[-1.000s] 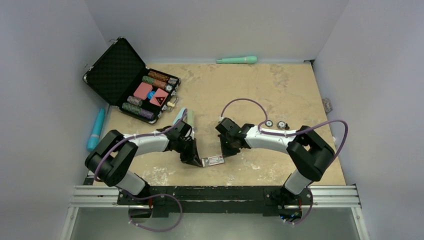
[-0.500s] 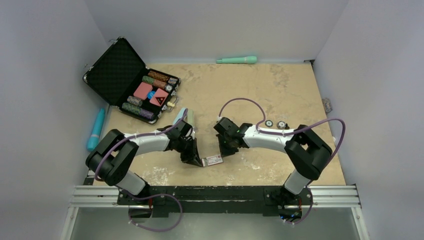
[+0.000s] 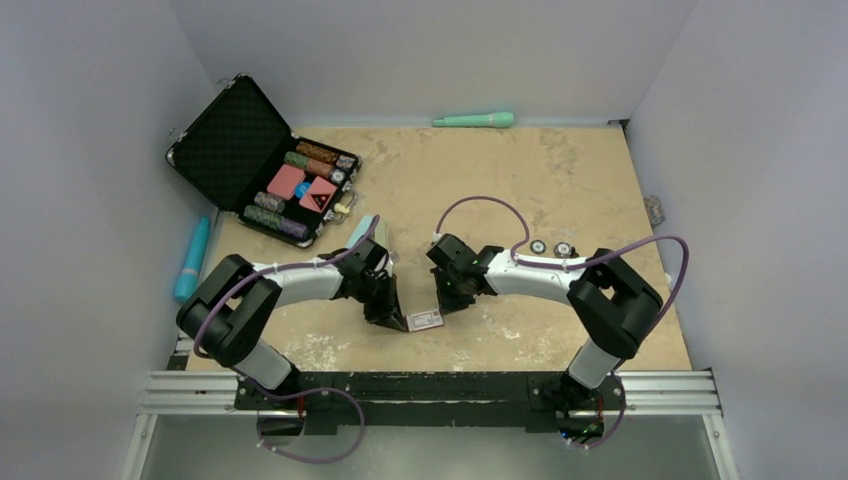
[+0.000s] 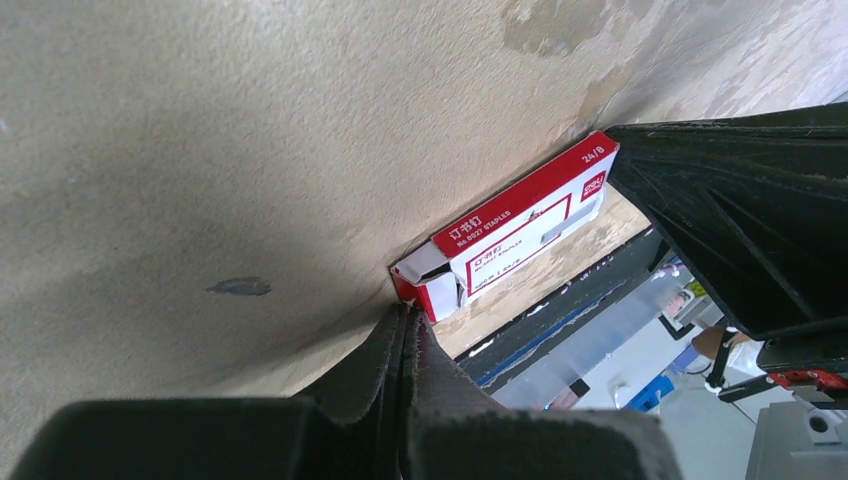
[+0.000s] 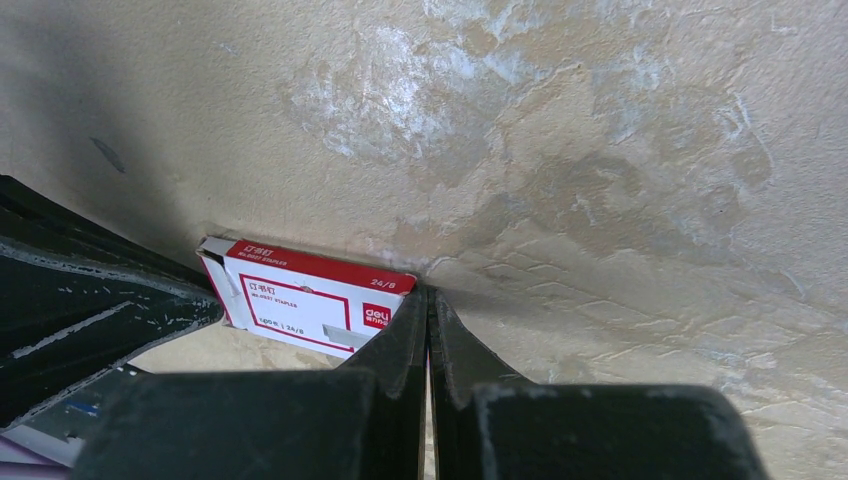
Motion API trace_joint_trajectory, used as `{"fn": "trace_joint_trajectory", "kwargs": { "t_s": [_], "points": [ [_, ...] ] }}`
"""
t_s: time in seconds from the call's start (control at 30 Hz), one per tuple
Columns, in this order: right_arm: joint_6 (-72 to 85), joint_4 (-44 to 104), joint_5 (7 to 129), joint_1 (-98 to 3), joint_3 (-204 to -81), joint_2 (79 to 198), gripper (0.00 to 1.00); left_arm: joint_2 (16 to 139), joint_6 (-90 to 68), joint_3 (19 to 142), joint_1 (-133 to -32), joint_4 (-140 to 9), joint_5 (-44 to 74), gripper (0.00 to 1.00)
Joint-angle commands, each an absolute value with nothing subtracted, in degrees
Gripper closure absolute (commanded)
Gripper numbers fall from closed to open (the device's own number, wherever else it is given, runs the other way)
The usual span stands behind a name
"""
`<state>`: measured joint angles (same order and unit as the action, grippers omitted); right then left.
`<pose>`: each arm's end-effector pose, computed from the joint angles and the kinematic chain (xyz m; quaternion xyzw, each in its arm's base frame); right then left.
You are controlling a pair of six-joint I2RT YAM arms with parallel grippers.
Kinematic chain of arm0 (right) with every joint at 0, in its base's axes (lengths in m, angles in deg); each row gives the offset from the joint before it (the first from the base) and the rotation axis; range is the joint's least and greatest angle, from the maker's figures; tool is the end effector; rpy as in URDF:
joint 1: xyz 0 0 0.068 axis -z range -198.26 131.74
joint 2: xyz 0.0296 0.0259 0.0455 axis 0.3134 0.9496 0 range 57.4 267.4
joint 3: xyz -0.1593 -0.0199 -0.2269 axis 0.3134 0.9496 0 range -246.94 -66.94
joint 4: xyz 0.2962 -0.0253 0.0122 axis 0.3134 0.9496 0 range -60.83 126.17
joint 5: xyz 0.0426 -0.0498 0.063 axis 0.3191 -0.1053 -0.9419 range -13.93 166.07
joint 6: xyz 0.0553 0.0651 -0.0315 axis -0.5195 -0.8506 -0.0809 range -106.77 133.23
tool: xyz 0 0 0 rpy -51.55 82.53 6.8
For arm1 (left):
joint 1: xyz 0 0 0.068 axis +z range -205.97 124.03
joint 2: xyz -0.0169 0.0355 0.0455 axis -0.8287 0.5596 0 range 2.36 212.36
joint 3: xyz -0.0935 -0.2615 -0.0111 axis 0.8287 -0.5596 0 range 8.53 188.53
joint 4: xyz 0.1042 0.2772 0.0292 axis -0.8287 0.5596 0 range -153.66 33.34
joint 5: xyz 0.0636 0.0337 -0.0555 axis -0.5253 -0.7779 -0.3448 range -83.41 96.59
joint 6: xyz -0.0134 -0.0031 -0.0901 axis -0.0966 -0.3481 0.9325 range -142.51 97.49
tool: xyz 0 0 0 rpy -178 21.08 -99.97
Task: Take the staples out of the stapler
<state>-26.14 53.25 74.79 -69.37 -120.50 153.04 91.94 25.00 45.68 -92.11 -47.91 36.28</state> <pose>0.2245 0.2810 0.0940 -0.1023 0.9730 0.1544 0.1377 0.2120 -0.2049 0.0603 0.0458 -0.9493 0.3095 0.0315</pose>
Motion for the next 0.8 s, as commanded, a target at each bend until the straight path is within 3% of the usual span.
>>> {"fn": "trace_joint_trajectory", "kwargs": {
  "t_s": [0.0,0.77],
  "points": [
    [-25.96,52.66,73.28,-70.49,-120.30,155.13,1.00,93.32,25.21,47.09,-92.64,-49.49,33.67,1.00],
    [-25.96,52.99,73.00,-71.35,-120.44,155.25,1.00,93.57,24.95,48.70,-92.73,-48.56,32.98,1.00]
  ]
}}
